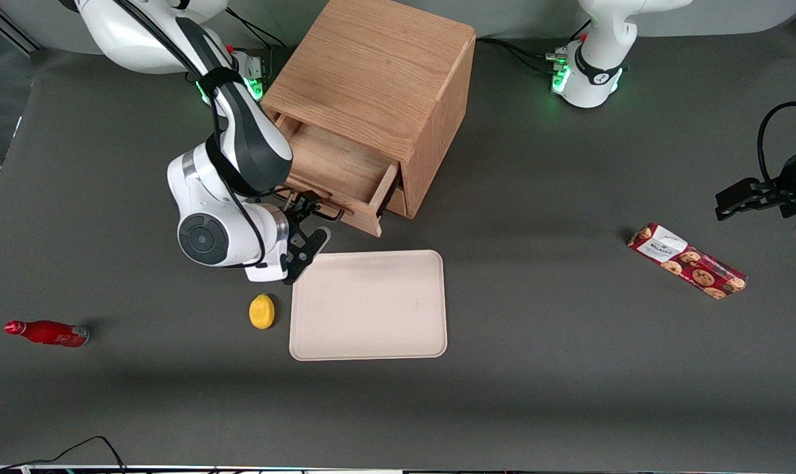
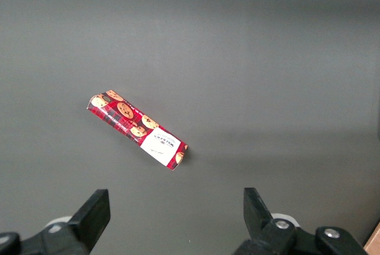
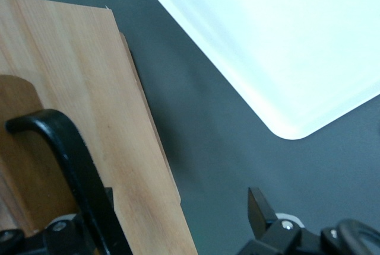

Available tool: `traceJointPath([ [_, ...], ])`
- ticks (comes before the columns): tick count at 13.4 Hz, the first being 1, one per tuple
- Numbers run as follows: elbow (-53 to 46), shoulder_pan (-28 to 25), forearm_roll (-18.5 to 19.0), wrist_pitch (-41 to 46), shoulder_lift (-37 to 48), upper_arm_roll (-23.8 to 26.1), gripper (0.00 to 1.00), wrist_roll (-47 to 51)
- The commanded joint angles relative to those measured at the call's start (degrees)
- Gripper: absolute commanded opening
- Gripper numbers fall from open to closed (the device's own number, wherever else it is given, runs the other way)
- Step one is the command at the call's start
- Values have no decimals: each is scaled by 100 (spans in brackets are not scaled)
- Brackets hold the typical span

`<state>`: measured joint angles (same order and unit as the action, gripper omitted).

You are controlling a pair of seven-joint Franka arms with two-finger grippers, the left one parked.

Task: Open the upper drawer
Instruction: 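Pull the upper drawer outward by its handle with the right gripper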

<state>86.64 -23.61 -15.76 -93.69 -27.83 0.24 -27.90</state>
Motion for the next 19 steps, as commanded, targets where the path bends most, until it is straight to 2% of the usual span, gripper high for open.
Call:
traceJointPath([
  [1,-323,93,100,53,-231,20,100,-268],
  [19,-1219,620,214,62,-838,11,100,-1138],
])
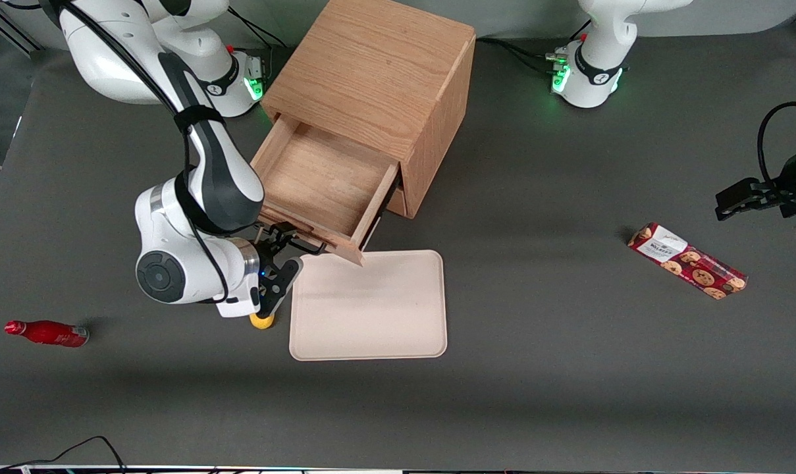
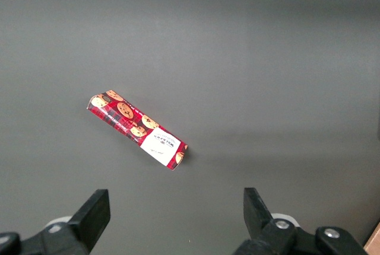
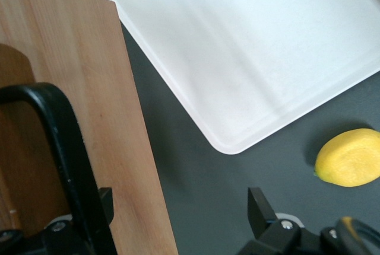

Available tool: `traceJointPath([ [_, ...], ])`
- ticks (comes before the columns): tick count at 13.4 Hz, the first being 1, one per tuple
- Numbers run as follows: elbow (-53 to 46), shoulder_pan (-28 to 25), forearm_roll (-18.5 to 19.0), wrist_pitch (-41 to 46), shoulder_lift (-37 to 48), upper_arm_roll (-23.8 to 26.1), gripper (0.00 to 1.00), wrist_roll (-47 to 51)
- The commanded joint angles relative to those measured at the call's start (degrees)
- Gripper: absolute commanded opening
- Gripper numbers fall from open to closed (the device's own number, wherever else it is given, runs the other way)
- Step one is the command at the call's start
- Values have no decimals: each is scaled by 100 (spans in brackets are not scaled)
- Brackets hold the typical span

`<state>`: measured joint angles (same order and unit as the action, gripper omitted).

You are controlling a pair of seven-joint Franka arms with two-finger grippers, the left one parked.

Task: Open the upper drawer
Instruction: 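Pull the upper drawer outward by its handle with the right gripper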

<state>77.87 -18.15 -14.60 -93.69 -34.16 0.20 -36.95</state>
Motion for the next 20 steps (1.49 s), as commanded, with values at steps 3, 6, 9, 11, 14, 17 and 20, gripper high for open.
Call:
traceJointPath([
  [3,-422,154,106,70,-249,15,100,-330],
  [6,-562,259,124,70,-337,24,100,-497],
  [9,-641,321,159,61,-372,24,100,-620],
  [11,-651,338,159,61,-381,24,100,-630],
  [14,-686,374,177,52,-390,15,100,-770],
  [17,-712,409,177,44,-416,24,100,-814],
  [20,-782,418,212,43,-443,15,100,-911],
])
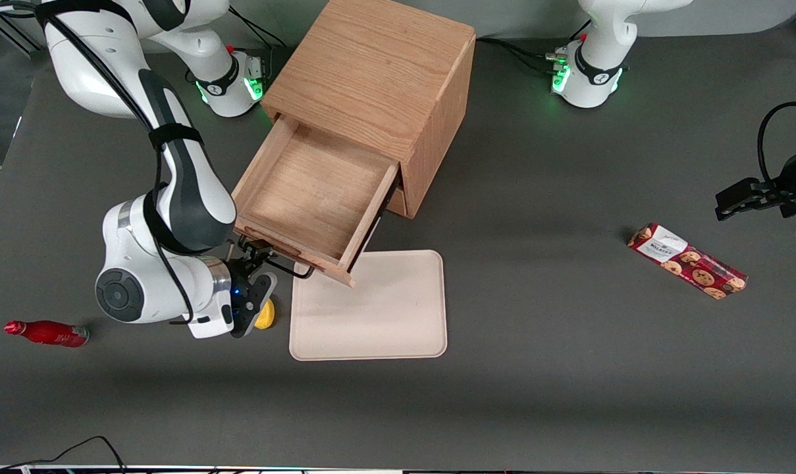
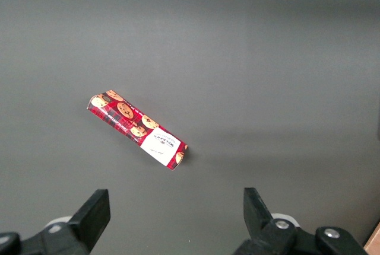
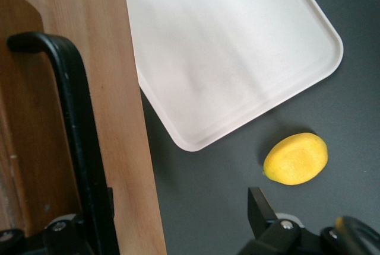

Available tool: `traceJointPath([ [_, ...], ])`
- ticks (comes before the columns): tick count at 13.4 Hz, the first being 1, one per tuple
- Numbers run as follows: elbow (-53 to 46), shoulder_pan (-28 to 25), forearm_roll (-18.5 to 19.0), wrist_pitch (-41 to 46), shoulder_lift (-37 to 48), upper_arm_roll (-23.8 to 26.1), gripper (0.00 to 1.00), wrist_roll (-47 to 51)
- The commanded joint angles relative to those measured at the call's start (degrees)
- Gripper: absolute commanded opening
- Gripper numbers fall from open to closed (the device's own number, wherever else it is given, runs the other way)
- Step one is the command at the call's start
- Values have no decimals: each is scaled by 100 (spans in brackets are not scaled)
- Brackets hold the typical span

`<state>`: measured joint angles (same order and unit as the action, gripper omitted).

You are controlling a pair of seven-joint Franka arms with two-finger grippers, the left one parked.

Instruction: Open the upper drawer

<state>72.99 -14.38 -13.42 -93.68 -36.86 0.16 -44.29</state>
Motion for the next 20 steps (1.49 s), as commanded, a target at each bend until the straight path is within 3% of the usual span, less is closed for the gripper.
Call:
traceJointPath([
  [1,-295,32,102,43,-172,19,100,-168],
  [12,-505,-73,23,481,819,98,100,-11],
  [16,46,-29,163,763,1917,72,100,2146],
  [20,1222,-100,944,764,3103,19,100,3651],
])
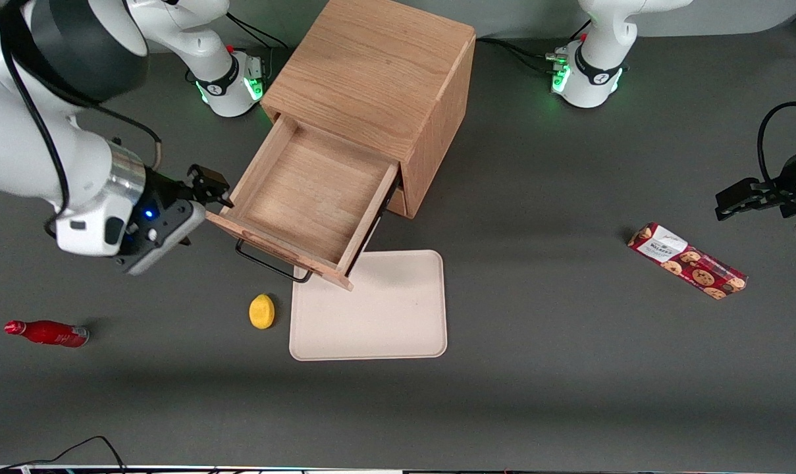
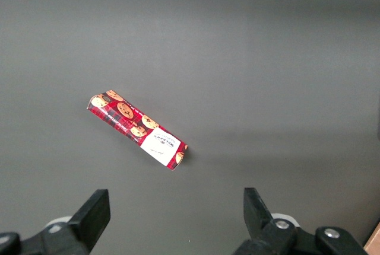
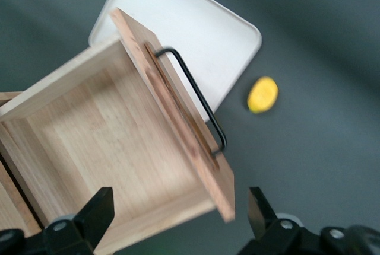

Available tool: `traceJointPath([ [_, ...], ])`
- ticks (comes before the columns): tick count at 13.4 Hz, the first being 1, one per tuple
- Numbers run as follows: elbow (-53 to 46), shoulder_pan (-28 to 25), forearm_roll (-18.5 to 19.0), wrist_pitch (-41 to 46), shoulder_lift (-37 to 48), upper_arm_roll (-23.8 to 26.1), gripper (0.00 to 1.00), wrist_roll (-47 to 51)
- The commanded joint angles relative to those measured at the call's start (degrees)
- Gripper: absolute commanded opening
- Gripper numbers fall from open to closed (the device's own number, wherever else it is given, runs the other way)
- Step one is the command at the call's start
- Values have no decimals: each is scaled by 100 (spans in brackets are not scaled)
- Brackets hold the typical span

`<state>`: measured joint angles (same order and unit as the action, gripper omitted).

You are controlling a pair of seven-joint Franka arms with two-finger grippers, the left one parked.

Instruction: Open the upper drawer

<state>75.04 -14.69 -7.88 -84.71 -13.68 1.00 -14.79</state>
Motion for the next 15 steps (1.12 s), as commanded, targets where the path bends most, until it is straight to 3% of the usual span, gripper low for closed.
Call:
traceJointPath([
  [1,1396,-26,679,-203,1075,-56,100,967],
  [7,3315,423,1043,-1223,2369,-399,100,1294],
  [10,3089,783,1226,-1197,2178,-382,100,1216],
  [15,2727,827,1210,-1171,2071,-496,100,1224],
])
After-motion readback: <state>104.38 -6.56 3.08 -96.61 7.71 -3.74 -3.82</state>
